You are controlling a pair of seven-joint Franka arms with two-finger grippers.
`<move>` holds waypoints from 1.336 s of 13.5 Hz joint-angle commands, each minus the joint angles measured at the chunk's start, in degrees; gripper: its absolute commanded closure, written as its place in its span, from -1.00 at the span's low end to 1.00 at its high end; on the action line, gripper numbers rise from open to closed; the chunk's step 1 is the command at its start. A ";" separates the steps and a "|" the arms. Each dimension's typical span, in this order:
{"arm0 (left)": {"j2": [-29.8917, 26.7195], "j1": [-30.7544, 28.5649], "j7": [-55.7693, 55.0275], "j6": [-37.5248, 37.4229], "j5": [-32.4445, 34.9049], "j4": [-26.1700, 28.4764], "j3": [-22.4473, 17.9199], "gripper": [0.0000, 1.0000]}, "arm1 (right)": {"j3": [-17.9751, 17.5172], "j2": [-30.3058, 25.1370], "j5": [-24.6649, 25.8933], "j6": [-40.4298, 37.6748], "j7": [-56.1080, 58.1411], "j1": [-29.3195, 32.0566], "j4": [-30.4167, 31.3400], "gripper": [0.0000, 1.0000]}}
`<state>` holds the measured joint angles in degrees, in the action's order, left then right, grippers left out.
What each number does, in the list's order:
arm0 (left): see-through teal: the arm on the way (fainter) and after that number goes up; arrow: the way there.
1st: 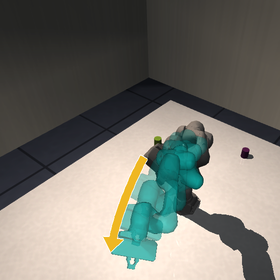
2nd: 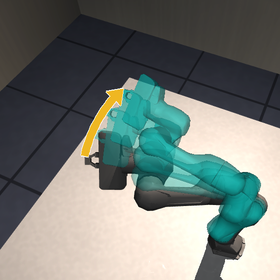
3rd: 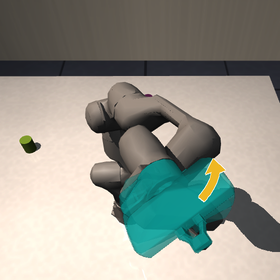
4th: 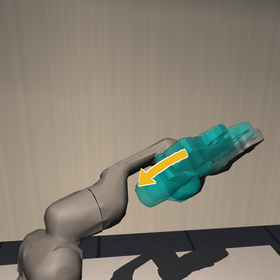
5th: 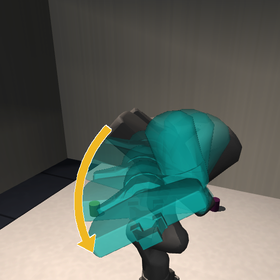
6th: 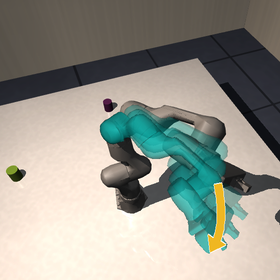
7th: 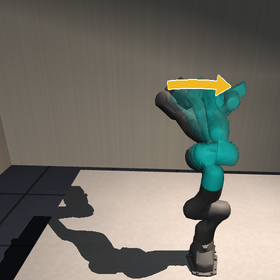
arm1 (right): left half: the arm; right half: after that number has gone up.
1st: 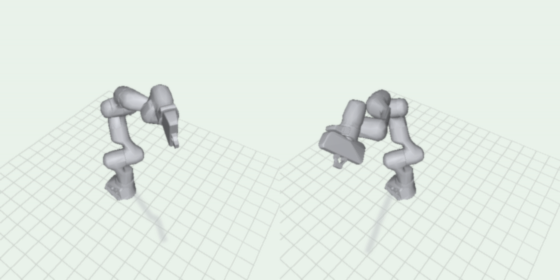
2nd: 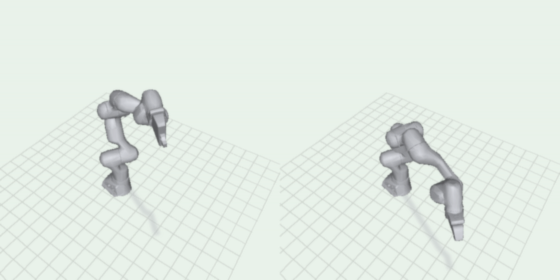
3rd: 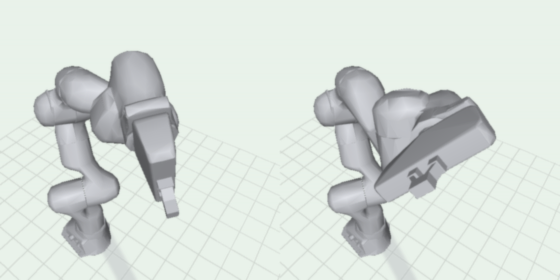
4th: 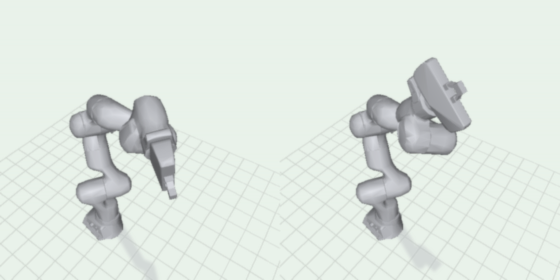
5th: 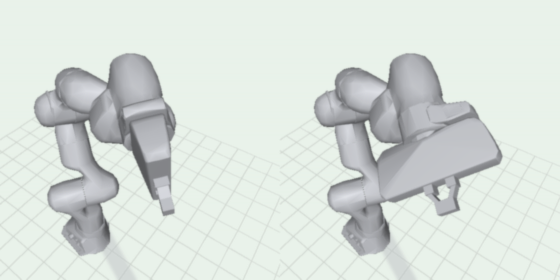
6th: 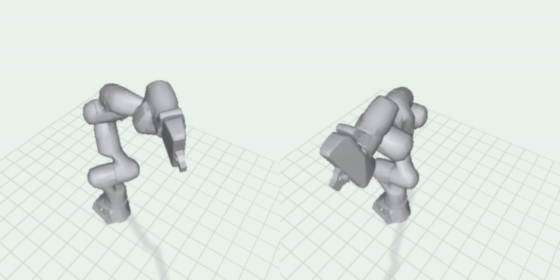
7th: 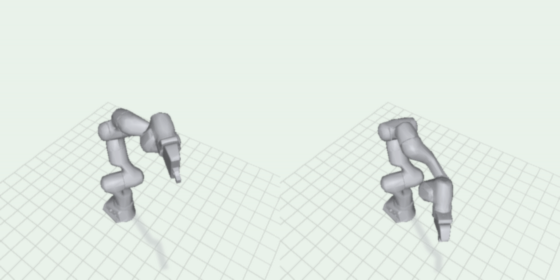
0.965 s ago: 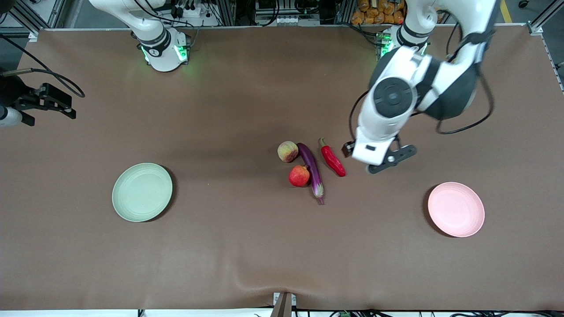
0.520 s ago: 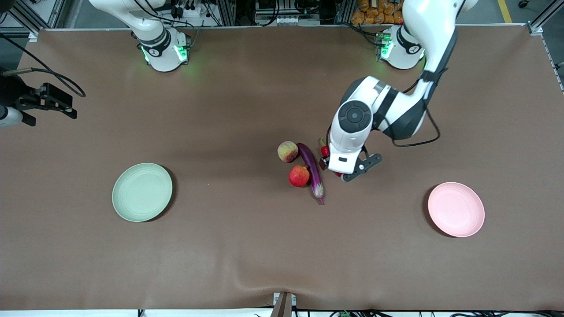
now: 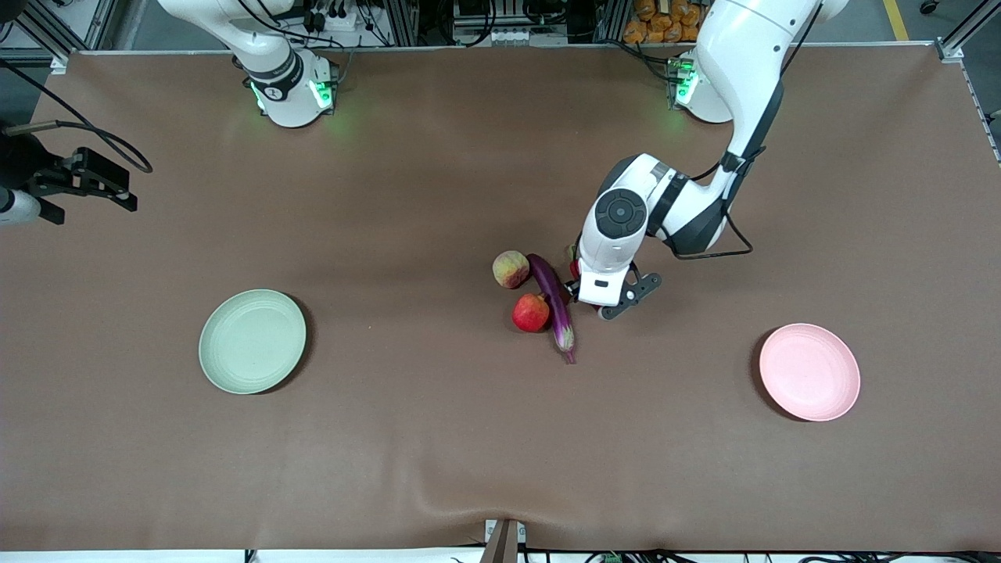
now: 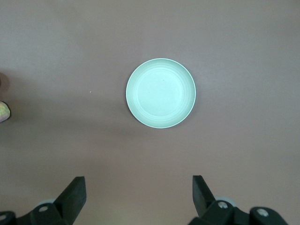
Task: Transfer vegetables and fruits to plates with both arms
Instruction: 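Grasp the red chili pepper with the left gripper and lift it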
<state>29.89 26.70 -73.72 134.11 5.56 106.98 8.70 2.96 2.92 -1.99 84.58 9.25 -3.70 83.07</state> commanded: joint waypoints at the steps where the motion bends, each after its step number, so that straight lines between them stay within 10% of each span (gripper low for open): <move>1: 2.62 0.19 -4.84 3.61 2.35 0.51 -0.09 -1.00 | -0.67 1.21 -1.44 0.15 -0.29 0.62 -1.33 -1.00; 5: 4.12 0.10 -5.20 3.70 3.67 1.82 -0.09 -1.00 | -0.85 1.83 -1.79 0.50 -0.29 0.79 -1.33 -1.00; 6: 4.38 0.19 -5.21 3.70 3.67 1.82 -0.09 -0.65 | -0.85 2.00 -1.79 0.50 -0.20 0.80 -1.33 -1.00; 8: 4.74 0.19 -5.21 3.70 3.67 1.82 -0.18 0.98 | -0.76 3.06 -1.53 0.33 0.41 0.79 -1.33 -1.00; 18: -2.90 -12.17 1.55 -8.42 13.85 1.56 -0.53 1.00 | -0.76 10.26 -1.44 1.55 -0.20 1.33 -1.33 -1.00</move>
<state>28.98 18.39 -74.61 127.26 16.91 107.49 7.78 3.21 12.53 -3.00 85.72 9.34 -2.56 83.07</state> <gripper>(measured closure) 0.652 0.000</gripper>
